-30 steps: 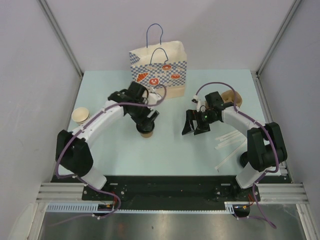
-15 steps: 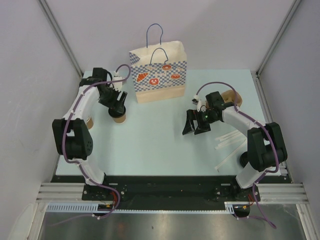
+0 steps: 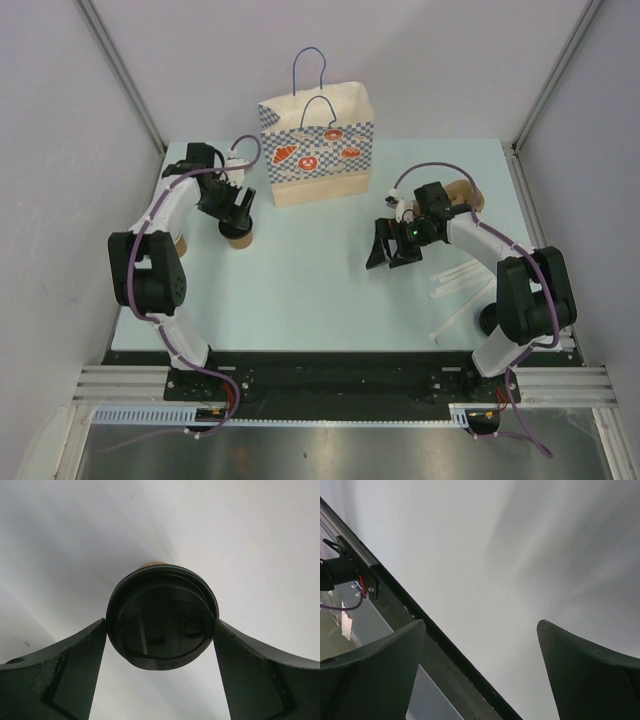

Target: Pack the takeout coffee

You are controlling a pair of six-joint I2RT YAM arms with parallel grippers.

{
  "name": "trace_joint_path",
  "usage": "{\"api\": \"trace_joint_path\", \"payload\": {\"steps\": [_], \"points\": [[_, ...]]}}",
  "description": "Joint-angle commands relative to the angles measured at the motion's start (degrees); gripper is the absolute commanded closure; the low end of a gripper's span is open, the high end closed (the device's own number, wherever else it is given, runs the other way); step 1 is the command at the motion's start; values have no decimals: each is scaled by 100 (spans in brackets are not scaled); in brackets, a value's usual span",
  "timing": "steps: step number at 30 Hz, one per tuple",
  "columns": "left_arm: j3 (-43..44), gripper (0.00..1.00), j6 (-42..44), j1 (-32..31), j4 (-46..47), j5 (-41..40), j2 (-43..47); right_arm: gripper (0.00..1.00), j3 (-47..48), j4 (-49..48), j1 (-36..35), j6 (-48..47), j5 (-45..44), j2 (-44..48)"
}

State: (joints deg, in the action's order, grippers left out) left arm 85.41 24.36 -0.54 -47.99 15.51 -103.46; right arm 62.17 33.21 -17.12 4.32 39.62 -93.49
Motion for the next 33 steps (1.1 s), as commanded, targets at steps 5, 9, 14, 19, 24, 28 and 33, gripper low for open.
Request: {"api": "trace_joint_path", "payload": {"steps": [5, 9, 14, 19, 24, 28, 33], "points": [[99, 0, -89, 36, -26, 146, 326, 0, 234, -17, 60, -142, 222, 384], [598, 0, -177, 36, -255, 207, 449, 0, 401, 98, 148, -203, 275, 463], [1249, 0, -247, 36, -685, 277, 537, 0, 970, 404, 384, -378, 415, 534], [1707, 1, -362, 36, -633, 400, 1237, 0, 1648, 783, 789, -651, 320, 718], [1306, 1, -738, 36, 69, 707, 2407, 1, 2088, 1169, 1097, -1264, -681, 1043], [180, 0, -1327, 36, 974, 1331, 3532, 5, 2308, 1390, 1158, -1591, -2366, 1018], [-664, 1, -1970, 36, 1433, 1955, 3983, 26, 2343, 1583, 1203, -1933, -3152, 798]]}}
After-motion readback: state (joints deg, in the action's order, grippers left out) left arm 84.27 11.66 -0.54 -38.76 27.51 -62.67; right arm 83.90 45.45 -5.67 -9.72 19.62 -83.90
